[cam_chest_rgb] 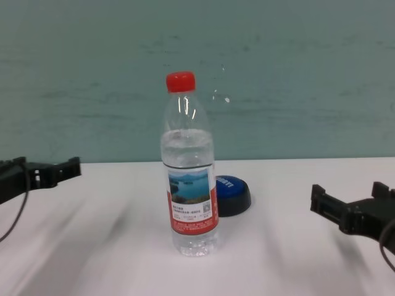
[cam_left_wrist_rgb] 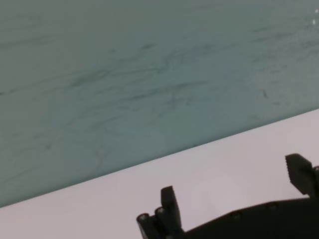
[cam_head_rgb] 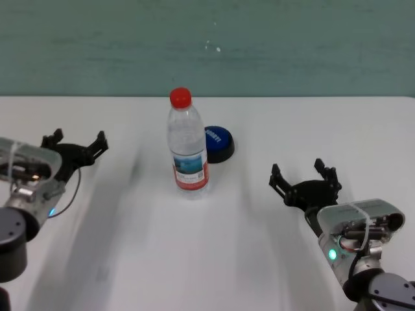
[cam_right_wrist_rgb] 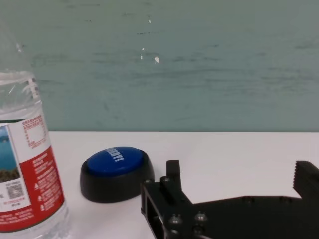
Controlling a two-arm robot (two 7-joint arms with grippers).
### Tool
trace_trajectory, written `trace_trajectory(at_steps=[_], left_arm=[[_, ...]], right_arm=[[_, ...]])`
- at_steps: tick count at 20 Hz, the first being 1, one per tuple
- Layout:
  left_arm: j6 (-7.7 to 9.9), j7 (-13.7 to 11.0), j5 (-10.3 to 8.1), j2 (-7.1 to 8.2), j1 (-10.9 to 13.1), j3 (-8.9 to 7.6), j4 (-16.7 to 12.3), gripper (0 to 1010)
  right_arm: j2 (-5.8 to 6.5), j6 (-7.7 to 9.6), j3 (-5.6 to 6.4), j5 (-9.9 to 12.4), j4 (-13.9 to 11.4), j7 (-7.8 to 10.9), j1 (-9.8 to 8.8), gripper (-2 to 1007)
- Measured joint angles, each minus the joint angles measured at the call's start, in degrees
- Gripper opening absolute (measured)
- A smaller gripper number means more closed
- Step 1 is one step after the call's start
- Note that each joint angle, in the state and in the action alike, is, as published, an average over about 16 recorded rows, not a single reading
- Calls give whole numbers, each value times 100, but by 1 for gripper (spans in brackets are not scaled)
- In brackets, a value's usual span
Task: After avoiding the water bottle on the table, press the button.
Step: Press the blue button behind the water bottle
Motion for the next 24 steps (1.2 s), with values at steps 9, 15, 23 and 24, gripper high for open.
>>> trace_trajectory(at_steps=[9,15,23,24], left_arm=[[31,-77,161,20,-484,278,483,1004],[7,-143,252,3,-817,474,823,1004],[-55,-233,319,-18,-1183,697,1187,1004],[-65,-241,322,-21,-1217,717,1223,1004]], right_arm=[[0,0,0,0,0,0,0,1003],[-1,0,0,0,0,0,0,1003],[0,0,0,0,0,0,0,1003],[0,0,0,0,0,0,0,1003]])
